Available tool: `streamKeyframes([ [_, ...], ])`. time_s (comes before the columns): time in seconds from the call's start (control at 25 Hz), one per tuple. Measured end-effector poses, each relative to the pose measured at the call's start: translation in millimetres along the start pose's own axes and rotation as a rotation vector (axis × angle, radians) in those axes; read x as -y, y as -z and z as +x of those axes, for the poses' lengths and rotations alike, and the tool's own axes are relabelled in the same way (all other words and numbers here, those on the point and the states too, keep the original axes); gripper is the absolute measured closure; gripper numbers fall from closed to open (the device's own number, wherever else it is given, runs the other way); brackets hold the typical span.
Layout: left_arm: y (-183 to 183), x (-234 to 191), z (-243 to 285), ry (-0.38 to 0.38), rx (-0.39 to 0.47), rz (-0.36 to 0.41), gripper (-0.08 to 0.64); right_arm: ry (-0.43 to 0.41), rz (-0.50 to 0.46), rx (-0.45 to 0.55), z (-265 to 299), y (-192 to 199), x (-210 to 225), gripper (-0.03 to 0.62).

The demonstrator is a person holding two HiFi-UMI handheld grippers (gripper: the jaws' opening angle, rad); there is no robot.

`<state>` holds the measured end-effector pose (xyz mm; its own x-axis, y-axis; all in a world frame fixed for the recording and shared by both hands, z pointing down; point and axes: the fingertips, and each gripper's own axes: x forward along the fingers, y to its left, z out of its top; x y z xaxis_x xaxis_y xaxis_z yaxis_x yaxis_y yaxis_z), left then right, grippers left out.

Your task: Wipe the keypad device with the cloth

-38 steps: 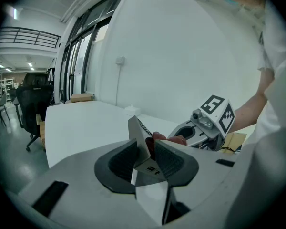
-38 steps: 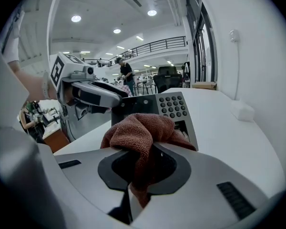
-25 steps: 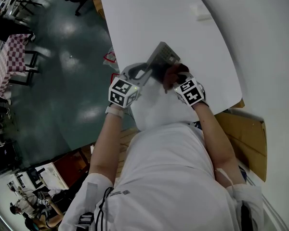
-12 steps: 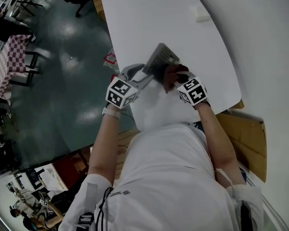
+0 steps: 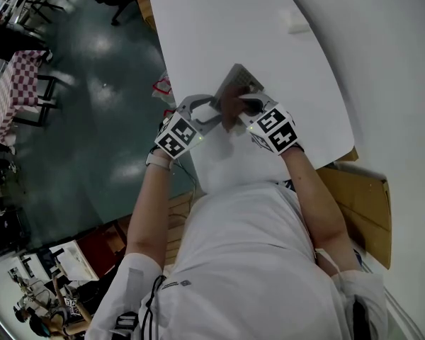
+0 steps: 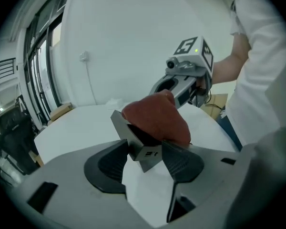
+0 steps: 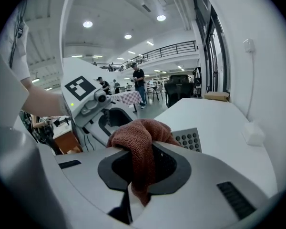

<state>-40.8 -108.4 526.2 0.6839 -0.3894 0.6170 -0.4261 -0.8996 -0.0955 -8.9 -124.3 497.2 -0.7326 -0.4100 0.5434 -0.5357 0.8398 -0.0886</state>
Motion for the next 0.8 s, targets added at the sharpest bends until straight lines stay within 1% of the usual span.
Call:
streamKeyframes([
  [0.12, 1, -2, 0, -0.016, -0.013, 0.044, 0.35, -0.016, -0.031, 0.008, 8, -11, -8, 0.538],
  [0.24, 2, -3, 4, -0.029, -0.03, 0.08, 0.35, -0.04, -0.073, -0.022, 20, -9, -18, 0.538],
  [0.32, 3, -3, 5, -0.029, -0.034, 0.079, 0.35, -0.046, -0.093, -0.039, 26, -6, -24, 0.538],
  [0.48, 2, -1, 7, -0.027, -0.047, 0.092, 0.35, -0.022, -0.132, -0.047, 29, -1, -26, 0.538],
  [0.68, 4, -2, 8, -0.037, -0.03, 0.071, 0.35, -0.009, -0.124, -0.064, 31, 2, -23, 0.538],
  [0.8, 4, -2, 7, -0.042, -0.031, 0.074, 0.35, 0.003, -0.136, -0.081, 31, 3, -24, 0.538],
])
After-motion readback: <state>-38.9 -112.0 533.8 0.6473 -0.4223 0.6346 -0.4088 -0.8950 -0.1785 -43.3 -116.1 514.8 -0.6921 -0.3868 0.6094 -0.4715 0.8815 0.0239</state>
